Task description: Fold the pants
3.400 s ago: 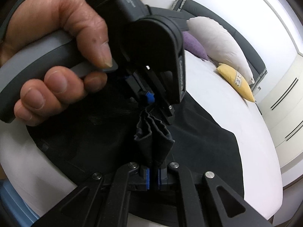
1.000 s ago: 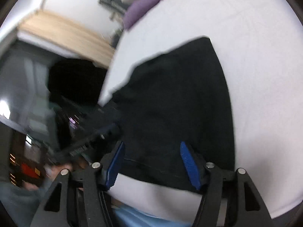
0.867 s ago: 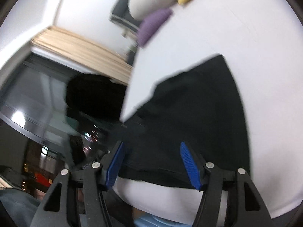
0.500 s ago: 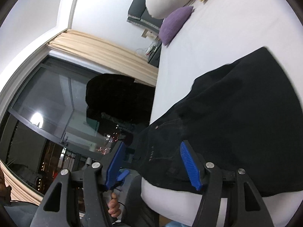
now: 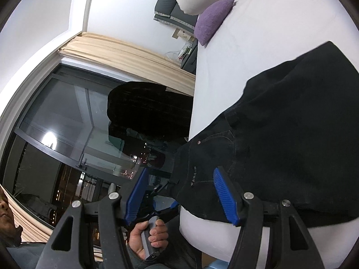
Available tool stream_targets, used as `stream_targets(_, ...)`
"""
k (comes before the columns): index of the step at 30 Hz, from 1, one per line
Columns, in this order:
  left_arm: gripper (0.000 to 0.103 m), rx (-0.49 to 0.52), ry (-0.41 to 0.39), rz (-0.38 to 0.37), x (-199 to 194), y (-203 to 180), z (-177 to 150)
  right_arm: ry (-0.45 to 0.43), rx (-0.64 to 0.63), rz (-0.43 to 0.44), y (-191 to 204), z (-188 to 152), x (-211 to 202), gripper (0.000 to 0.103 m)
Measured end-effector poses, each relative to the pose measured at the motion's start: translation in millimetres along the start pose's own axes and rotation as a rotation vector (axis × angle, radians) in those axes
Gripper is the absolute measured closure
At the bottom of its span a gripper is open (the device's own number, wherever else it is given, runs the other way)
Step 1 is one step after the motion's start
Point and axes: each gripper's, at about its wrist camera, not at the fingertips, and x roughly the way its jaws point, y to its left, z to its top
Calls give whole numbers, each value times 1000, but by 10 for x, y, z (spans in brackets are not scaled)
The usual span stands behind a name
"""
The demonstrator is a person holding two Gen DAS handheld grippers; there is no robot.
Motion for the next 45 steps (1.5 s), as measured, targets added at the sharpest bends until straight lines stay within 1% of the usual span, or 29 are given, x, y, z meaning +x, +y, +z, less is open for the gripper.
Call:
stream_targets(2,54,-31,-5,-1,39,39,14,15,-9,3,26,40,76,38)
stream_targets(3,58,-49,-3,-3,59,72,35,24,-13,3,36,65,121,38)
stream_targets(4,68,-67,1,-6,80,107,56,31,-15,1,46,87,163,38)
stream_targets(5,72,-80,6,-7,102,136,75,43,-17,-2,47,113,221,38)
stream_targets(7,75,-94,12,-21,115,182,69,62,-17,-4,53,152,308,38)
stream_targets(11,88,-82,20,-52,113,179,73,119,-28,-26,41,215,551,38)
stream_targets(14,89,-67,19,-64,83,113,91,170,-25,-49,3,266,761,38)
stream_targets(18,90,-5,12,-62,23,-39,93,221,-18,-83,-72,384,992,38)
stream_targets(19,90,11,11,-60,15,-75,94,244,-5,-114,-141,408,1062,38)
stream_targets(20,90,22,11,-57,2,-105,95,274,14,-159,-235,410,1137,35)
stream_targets(21,90,35,10,-51,-10,-134,96,321,44,-231,-375,389,1230,33)
stream_targets(22,90,47,10,-48,-15,-160,99,364,80,-270,-514,356,1309,34)
stream_targets(23,91,57,10,-44,-26,-187,97,365,101,-260,-635,322,1333,44)
stream_targets(24,91,70,11,-39,-30,-232,98,343,101,-239,-673,317,1305,47)
stream_targets(25,91,88,9,-36,-37,-281,99,322,119,-219,-712,309,1259,49)
stream_targets(26,91,106,7,-33,-44,-339,98,313,123,-217,-718,299,1232,53)
stream_targets(28,91,165,2,-26,-52,-492,73,298,91,-221,-703,253,1192,56)
stream_targets(30,91,206,0,-24,-50,-651,53,275,64,-205,-688,208,1138,57)
stream_targets(32,91,257,-2,-14,-63,-835,18,258,71,-190,-660,206,1072,56)
stream_targets(34,91,329,-4,6,-61,-1066,-30,241,115,-160,-637,214,967,45)
stream_targets(35,91,361,-5,15,-56,-1178,-59,217,128,-131,-612,231,872,35)
stream_targets(36,91,400,-5,21,-42,-1309,-97,191,126,-116,-598,243,789,29)
stream_targets(38,91,505,1,38,37,-1641,-216,147,121,-107,-598,303,544,29)
stream_targets(39,91,556,9,41,83,-1802,-307,134,134,-98,-625,331,426,29)
stream_targets(42,91,710,67,38,402,-2325,-663,91,165,-79,-717,410,51,28)
stream_targets(43,91,785,97,40,586,-2511,-873,78,165,-71,-728,423,-87,27)
stream_targets(44,91,827,121,45,718,-2601,-1004,68,163,-68,-730,433,-196,27)
stream_targets(45,91,895,166,54,946,-2703,-1258,60,156,-60,-726,459,-296,27)
